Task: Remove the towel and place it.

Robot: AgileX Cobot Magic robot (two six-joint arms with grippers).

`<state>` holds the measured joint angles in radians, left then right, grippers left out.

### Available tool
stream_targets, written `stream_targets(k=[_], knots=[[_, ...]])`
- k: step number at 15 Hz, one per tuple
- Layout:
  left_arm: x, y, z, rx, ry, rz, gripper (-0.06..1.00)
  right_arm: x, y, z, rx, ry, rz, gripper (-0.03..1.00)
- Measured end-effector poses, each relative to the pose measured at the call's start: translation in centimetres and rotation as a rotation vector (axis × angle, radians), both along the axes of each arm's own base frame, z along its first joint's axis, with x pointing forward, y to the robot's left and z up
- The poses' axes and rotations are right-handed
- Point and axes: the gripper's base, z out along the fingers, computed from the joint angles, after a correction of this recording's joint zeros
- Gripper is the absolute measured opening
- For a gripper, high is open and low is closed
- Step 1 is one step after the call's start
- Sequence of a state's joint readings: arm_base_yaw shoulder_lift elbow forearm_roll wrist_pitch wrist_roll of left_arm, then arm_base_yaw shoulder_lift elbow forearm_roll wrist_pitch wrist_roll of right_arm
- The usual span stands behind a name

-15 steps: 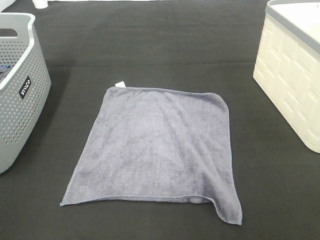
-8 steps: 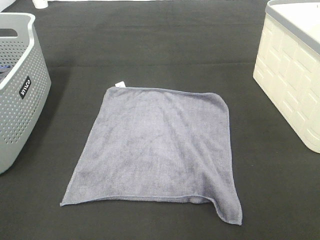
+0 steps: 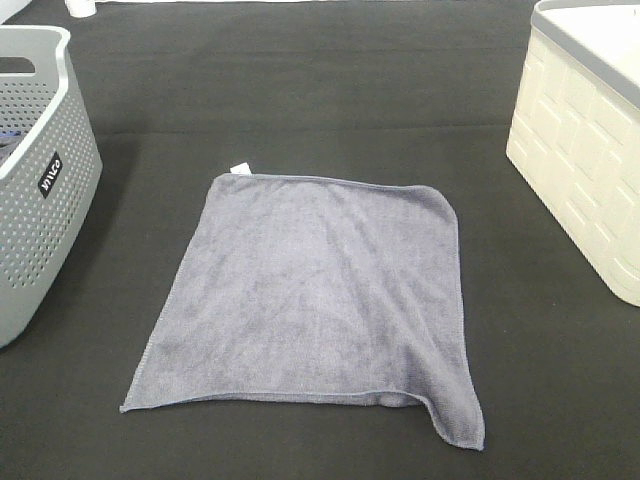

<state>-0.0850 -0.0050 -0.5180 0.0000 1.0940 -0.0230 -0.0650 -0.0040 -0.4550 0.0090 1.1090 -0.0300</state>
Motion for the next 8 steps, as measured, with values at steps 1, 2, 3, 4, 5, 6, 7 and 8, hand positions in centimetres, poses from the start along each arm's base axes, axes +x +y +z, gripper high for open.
stream_targets(k=[1,2,3,4,5,6,7,8], knots=[[0.00,0.00,0.00,0.000,0.000,0.000,0.56,0.00,0.00,0.00,0.000,0.000,0.000,0.68],[0.00,0.00,0.00,0.000,0.000,0.000,0.56,0.00,0.00,0.00,0.000,0.000,0.000,0.68],[0.00,0.00,0.00,0.000,0.000,0.000,0.56,0.00,0.00,0.00,0.000,0.000,0.000,0.68],[0.00,0.00,0.00,0.000,0.000,0.000,0.56,0.00,0.00,0.00,0.000,0.000,0.000,0.68],[0.00,0.00,0.00,0.000,0.000,0.000,0.56,0.00,0.00,0.00,0.000,0.000,0.000,0.68],[0.00,0.00,0.00,0.000,0.000,0.000,0.56,0.00,0.00,0.00,0.000,0.000,0.000,0.68],[0.00,0.00,0.00,0.000,0.000,0.000,0.56,0.00,0.00,0.00,0.000,0.000,0.000,0.68],[0.00,0.00,0.00,0.000,0.000,0.000,0.56,0.00,0.00,0.00,0.000,0.000,0.000,0.68]])
